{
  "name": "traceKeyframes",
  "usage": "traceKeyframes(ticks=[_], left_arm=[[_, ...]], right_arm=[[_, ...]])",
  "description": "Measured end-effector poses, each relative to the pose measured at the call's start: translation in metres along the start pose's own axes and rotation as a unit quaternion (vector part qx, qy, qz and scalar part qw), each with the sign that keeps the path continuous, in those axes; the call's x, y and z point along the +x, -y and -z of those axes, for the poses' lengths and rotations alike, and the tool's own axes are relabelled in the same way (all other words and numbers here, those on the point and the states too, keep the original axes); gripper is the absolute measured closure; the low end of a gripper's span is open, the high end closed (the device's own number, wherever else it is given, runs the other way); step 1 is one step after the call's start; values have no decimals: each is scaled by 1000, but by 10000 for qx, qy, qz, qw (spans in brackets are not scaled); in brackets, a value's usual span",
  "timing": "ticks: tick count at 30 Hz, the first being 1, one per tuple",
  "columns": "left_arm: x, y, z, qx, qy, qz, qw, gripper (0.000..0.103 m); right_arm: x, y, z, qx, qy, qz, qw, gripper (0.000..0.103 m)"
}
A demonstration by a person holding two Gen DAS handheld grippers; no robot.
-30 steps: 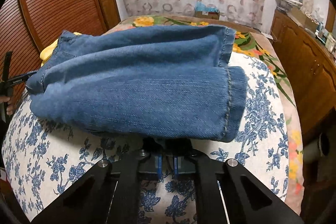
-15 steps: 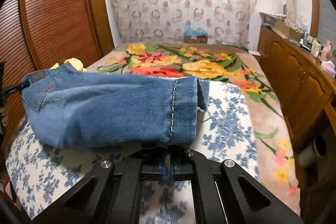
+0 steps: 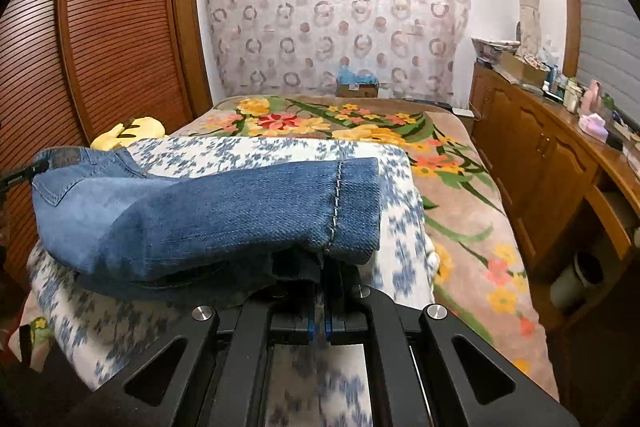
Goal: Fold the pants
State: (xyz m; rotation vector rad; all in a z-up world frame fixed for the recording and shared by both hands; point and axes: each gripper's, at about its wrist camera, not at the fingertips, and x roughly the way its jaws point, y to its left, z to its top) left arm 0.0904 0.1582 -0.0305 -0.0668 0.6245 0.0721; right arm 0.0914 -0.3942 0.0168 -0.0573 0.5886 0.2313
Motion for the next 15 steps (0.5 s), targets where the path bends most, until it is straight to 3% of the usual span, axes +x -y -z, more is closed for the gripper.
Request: traceKeyframes(ticks=[10,15], left_arm=[[9,18,58,26,-651,-34,9979,85],[6,12,62,-20,-714,-66,9974,68]], right_arm=[[5,-2,64,374,-697,-220,9966,100],[-4,8,73,495,-774,-101,9957,86]])
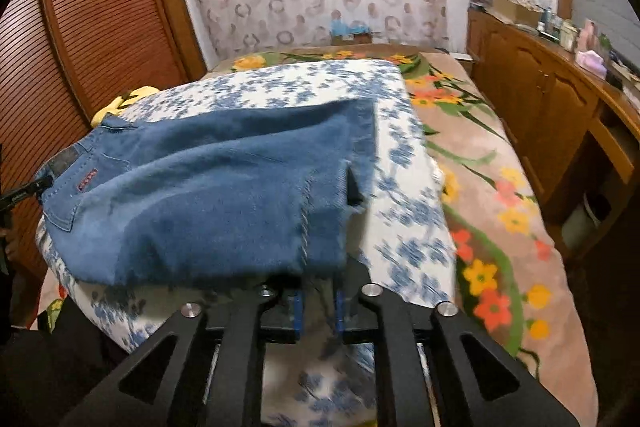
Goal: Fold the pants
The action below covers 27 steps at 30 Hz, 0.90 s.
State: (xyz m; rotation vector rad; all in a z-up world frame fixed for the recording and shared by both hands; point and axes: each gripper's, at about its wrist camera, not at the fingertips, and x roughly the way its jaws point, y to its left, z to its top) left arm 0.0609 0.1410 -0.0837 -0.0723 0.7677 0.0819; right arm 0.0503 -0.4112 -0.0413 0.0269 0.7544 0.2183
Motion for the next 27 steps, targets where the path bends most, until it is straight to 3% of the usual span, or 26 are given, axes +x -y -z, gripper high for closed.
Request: traceKeyframes(ticks=[1,2,6,11,15,17,27], left_arm=[[-2,-2,-1,-38,22,-11,10000,64],[-4,-4,-3,-80,61,-8,9999,53],[-17,-5,-10,-79,295,70,9995,31],[-22,6,-25,165,540,78,9984,31],[-17,13,-42,346,635,154,9973,31],[-10,14,-50,385,596,201,9973,31],[59,20,-85,609,-93,459,9970,31]], right_arm=[[-5,3,4,50,22,37,10000,81],[-14,7,5,77,44,76,9999,77],[-33,5,1,111,200,388,9990,77],[-63,14,-11,132,564,692,9959,75],[-64,9,-27,28,717,674,9951,66],[-53,6,-36,-25,753,568,9955,59],[19,18,-76,62,553,78,9984,57]])
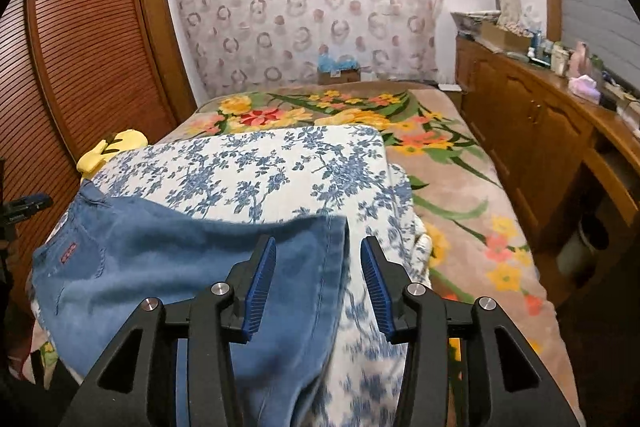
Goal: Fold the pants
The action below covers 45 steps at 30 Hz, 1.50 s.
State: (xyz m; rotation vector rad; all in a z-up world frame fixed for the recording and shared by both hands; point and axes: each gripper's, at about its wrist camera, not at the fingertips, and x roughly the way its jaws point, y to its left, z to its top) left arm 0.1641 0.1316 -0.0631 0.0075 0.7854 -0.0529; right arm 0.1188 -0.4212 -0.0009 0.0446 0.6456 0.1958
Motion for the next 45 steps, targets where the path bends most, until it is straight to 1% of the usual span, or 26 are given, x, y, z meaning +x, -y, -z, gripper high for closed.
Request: traceKeyframes(ticks=[3,7,10,13,14,17,19,22,23,25,26,27,29,31,35,36,37,38,39,43,45], left_arm=[[20,-1,-4,49,-261,215,9994,31],[39,0,-6,114,-492,185,9986,32],[56,-5,-7,64,-726,138,9972,32],[75,-10,-5,-16,-1034,197,9944,32],[77,-11,-4,-54,-1063,243,9940,32],[75,-7,-6,38,-1038,202,9944,33],[75,-4,-6,116,-1032,235,9943,43],[76,-3,-5,163,-1005,190,9946,51],[75,-4,-6,171,-975,158,9950,58],[74,-5,-5,151,-933,211,9953,67],[73,-5,-5,162,-903,234,9955,78],[71,-4,-5,202,-870,249,9957,83],[67,-2,-4,254,-815,222,9961,88],[59,1,-4,279,-678,122,9972,90],[25,-11,-11,-47,-100,-59,9999,93],[13,-16,-14,-124,73,-172,9997,93],[6,-19,-15,-138,161,-272,9994,93],[2,-22,-17,-129,194,-358,9991,93],[2,-25,-19,-79,143,-400,9991,93],[13,-28,-17,-13,-67,-406,9992,93],[17,-27,-15,-31,-104,-378,9992,91]], right_arm=[[16,5,-9,-68,-152,-102,9998,57],[28,7,-13,-159,-388,-123,9990,57],[36,10,-13,-160,-502,-152,9985,57],[44,13,-14,-92,-627,-201,9978,57],[45,13,-14,-82,-657,-252,9975,57],[50,13,-12,-98,-761,-240,9968,57],[52,13,-10,-125,-852,-269,9959,57],[60,11,-9,-153,-933,-295,9951,57],[61,11,-10,-146,-945,-300,9950,57],[62,12,-10,-104,-963,-334,9947,57],[63,12,-10,-81,-975,-353,9946,57],[64,13,-10,-70,-991,-362,9944,57],[67,13,-10,-55,-1020,-375,9941,57],[67,12,-10,-61,-1020,-374,9941,57],[61,8,-13,-123,-905,-351,9952,57],[58,7,-14,-128,-855,-372,9956,57],[55,6,-15,-131,-808,-384,9959,57],[53,5,-17,-139,-766,-395,9962,57],[51,4,-18,-148,-742,-406,9963,57],[51,-2,-21,-188,-678,-410,9967,57],[49,-4,-21,-174,-651,-433,9968,57]])
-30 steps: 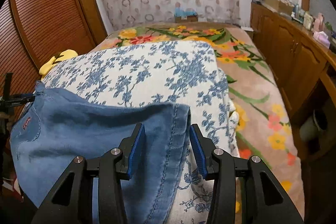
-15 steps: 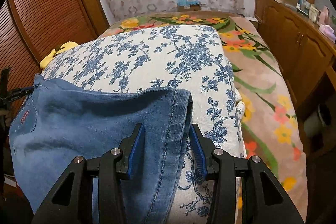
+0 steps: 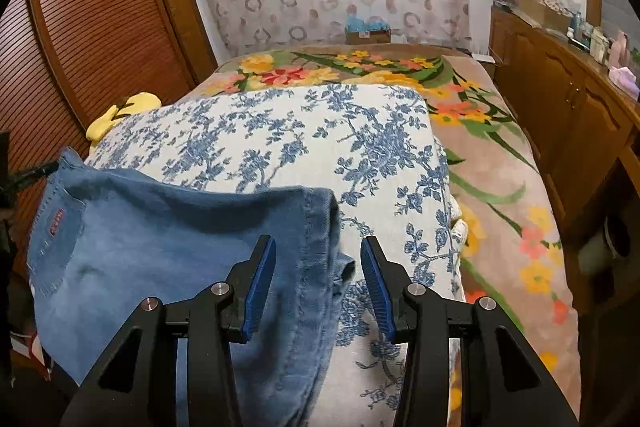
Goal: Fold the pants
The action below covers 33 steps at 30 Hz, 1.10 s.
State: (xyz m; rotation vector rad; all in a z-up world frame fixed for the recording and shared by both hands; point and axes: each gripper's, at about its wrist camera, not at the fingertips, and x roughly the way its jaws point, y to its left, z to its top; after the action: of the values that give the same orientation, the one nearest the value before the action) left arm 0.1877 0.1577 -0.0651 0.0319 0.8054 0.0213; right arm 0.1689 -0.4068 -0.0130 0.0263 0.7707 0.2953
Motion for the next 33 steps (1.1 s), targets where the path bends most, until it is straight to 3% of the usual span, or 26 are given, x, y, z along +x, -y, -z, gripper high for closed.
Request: traceKeyframes(ticks=[4,7,8,10,12,13,18,33], left_arm=[[-6,3,5,-40,59,80,9999,79],[-16,7,7,-58,198,173,9996,63],[-21,8,8,-92,244,223,9994,52],[-31,13,8,-89,374,256,9989,47],[-43,24,9,-29,538,283,9981,28],[-47,28,9,-9,609,290,9977,24],[-68,60,14,151,935,353,9949,23],[-75,132,29,443,843,861,9917,23]], right_arm=[[-9,-8,7,40,46,131,9999,57],[-24,-13,13,21,149,364,9992,57],[-30,-14,14,14,209,402,9990,57],[-43,-19,21,50,313,437,9985,57],[-53,-23,26,69,395,455,9982,57],[-59,-25,29,70,456,501,9977,57],[-82,-30,44,105,618,499,9968,57],[-90,-26,75,401,439,489,9970,57]])
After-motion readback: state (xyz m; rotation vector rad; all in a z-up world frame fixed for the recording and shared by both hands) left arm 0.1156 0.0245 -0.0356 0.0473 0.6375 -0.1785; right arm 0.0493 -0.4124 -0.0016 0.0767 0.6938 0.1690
